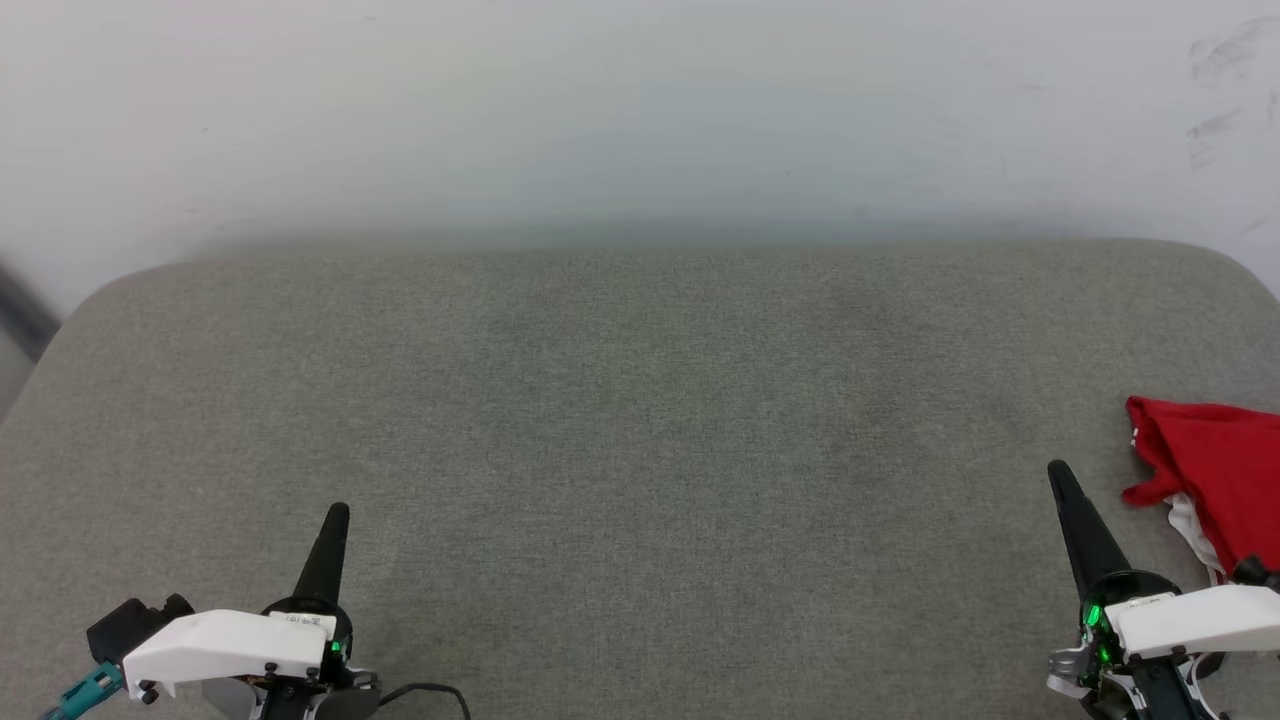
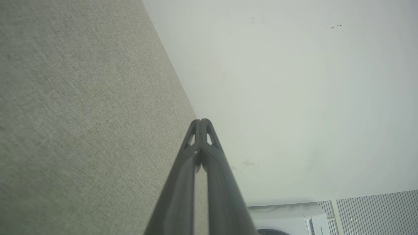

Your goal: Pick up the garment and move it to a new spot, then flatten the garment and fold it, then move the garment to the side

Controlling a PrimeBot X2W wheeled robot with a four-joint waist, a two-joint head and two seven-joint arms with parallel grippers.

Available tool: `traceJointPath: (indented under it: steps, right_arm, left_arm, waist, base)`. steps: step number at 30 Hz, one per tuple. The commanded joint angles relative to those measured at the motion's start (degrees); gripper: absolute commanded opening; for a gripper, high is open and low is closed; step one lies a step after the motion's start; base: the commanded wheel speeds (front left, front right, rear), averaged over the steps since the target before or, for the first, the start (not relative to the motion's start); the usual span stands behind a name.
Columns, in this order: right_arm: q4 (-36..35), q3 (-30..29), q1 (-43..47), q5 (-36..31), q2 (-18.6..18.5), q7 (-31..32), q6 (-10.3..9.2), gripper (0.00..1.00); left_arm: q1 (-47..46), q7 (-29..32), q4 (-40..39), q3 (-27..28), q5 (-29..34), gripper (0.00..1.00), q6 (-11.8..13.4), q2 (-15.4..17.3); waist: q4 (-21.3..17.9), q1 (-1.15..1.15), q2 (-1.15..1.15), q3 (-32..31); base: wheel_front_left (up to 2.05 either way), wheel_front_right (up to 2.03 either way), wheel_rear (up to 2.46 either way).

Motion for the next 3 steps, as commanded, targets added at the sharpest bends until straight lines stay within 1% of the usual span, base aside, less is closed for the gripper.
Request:
traceJointPath:
  steps: [1,3]
  right_arm:
    - [0.0,-0.2,-1.3,1.1,0.0,0.0,0.0,0.0]
    - [0.3,-0.2,-1.5,2.1,0.0,0.0,0.0,0.0]
  left_arm:
    - [-1.3,0.3,0.0,0.6,-0.8,0.0,-0.4,-0.2]
    - [-1.5,0.6,0.1,0.8,-1.5,0.0,-0.7,-0.5]
  waist:
    - [0.0,0.0,0.0,0.0]
    - [0.0,0.0,0.0,0.1]
  base:
    - [0.0,0.0,0.0]
    - [0.0,0.0,0.0]
